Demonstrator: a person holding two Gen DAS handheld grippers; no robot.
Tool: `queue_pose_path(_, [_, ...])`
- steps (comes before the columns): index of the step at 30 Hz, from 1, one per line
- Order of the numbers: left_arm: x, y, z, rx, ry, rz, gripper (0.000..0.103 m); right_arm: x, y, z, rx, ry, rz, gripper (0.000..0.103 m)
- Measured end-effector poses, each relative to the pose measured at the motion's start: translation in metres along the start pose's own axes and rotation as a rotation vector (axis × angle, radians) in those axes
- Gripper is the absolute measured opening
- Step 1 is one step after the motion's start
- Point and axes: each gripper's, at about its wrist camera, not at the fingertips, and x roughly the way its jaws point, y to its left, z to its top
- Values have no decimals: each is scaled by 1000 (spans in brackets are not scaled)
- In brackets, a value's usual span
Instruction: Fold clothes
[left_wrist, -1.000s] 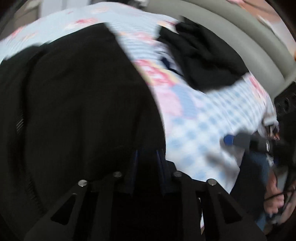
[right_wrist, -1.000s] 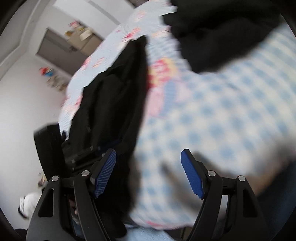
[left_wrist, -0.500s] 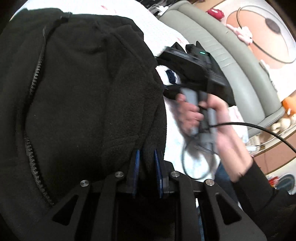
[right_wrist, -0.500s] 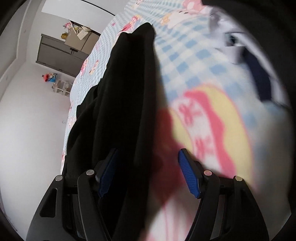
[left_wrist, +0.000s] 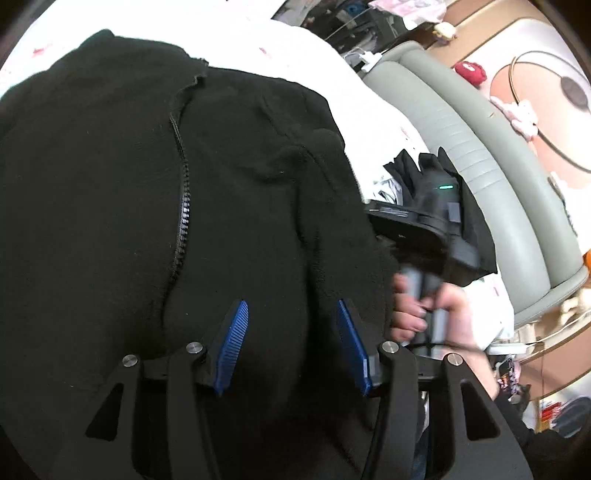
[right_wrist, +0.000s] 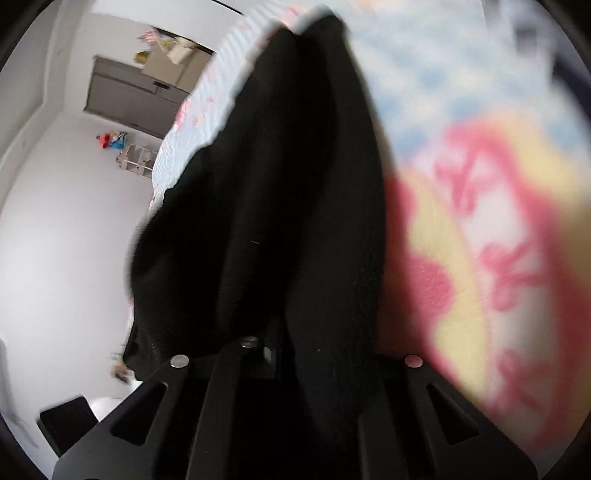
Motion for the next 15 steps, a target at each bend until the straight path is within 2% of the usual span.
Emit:
queue_pose_path(1, [0, -3, -2, 9, 1, 1, 54, -16, 13, -1, -65, -55, -46, 4])
queue_pose_path(6, [1, -15, -6, 51, 34, 38, 56, -115, 67, -6, -213, -336, -81, 3])
queue_pose_path(9, [9, -19, -12, 98, 52, 97, 57, -194, 88, -18, -265, -539, -65, 3])
queue_pose_path(11, [17, -17, -15, 121, 71, 113, 57, -251, 84, -37, -251, -690, -56, 3])
queue_pose_path(13, [19, -18, -15, 135, 76, 119, 59, -282, 70, -57, -231, -747, -97, 3])
queue_pose_path(14, [20, -19, -15, 142, 81, 126, 60, -276, 70, -62, -224, -746, -146, 3])
queue_pose_path(15, [22, -22, -15, 151, 90, 139, 60, -271, 62, -65, -212, -707, -210, 3])
